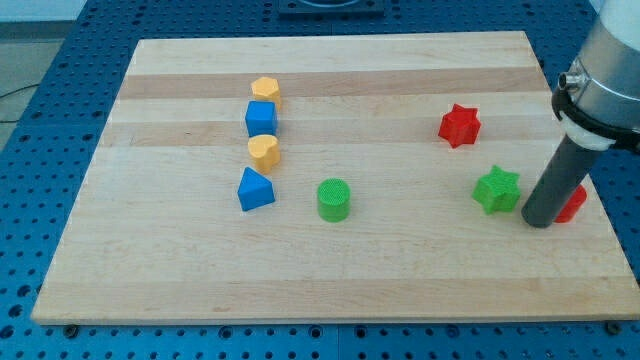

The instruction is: Move the green star parallel to the green circle

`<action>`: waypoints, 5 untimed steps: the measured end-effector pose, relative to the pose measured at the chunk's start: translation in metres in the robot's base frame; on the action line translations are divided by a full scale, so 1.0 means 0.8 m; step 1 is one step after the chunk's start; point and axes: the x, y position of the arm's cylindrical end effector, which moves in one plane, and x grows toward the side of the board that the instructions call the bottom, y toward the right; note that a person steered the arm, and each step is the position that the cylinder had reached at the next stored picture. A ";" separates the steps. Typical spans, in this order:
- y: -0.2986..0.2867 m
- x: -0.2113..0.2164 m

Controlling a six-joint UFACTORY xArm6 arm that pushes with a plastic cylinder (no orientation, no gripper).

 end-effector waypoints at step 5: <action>-0.041 -0.059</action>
